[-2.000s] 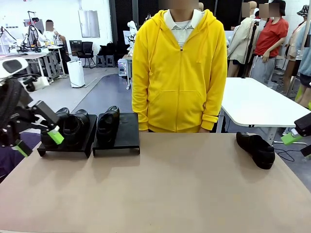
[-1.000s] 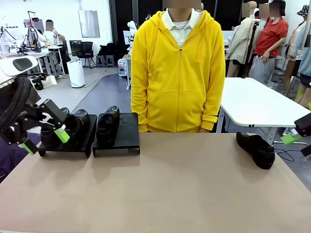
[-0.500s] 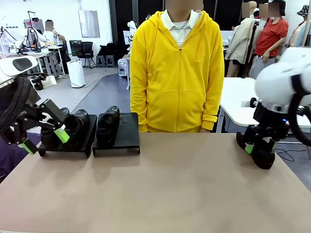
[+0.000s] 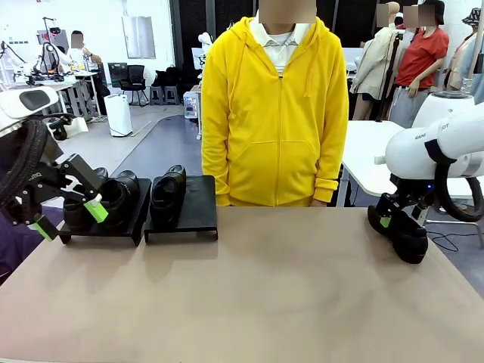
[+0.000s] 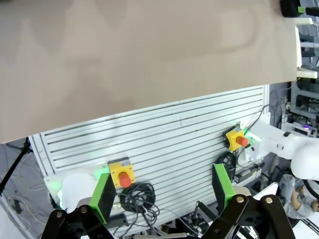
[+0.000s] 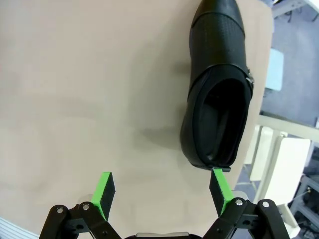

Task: Organize the shoes by placing them on the stand.
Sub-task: Pick up one Shoe and place it in the middle of the table.

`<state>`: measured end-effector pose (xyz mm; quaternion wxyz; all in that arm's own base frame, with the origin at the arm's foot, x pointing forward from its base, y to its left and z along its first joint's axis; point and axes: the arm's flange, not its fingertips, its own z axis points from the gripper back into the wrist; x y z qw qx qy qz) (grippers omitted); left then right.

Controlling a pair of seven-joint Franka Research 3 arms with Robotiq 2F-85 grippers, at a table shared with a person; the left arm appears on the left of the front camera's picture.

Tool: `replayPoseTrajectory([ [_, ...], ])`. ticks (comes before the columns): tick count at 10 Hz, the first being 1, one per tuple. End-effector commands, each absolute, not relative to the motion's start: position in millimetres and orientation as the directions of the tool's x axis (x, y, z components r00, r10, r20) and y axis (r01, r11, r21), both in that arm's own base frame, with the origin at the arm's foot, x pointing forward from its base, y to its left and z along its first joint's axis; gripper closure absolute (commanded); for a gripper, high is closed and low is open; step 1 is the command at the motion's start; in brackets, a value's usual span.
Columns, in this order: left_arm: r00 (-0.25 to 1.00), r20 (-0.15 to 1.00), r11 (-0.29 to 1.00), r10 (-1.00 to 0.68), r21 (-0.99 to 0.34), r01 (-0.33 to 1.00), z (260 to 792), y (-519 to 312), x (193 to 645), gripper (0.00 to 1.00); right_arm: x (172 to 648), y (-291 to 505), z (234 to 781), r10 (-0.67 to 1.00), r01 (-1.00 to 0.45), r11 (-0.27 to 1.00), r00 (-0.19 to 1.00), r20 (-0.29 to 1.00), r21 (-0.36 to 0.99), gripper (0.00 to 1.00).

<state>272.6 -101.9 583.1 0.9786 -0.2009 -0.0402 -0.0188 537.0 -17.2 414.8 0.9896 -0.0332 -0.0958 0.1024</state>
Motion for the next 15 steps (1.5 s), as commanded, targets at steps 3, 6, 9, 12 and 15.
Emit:
replayPoseTrajectory([
  [3,0.997,0.076,0.913,-0.012,-0.405,0.042,586,-102,272,0.00,555,-20,415,0.206,-0.206,0.978,0.956,0.206,-0.024,0.00],
  [6,0.997,0.076,0.913,-0.012,-0.405,0.042,586,-102,272,0.00,591,-31,405,0.182,-0.184,0.983,0.959,0.216,-0.011,0.00],
  [9,0.997,0.076,0.913,-0.012,-0.405,0.042,586,-102,272,0.00,610,-44,391,0.138,-0.134,0.990,0.968,0.207,-0.035,0.00],
  [12,0.997,0.076,0.913,-0.012,-0.405,0.042,586,-102,272,0.00,621,-55,376,0.135,-0.138,0.990,0.978,0.158,0.005,0.00],
  [15,0.997,0.076,0.913,-0.012,-0.405,0.042,586,-102,272,0.00,630,-59,359,0.108,-0.109,0.994,0.986,0.126,0.001,0.00],
])
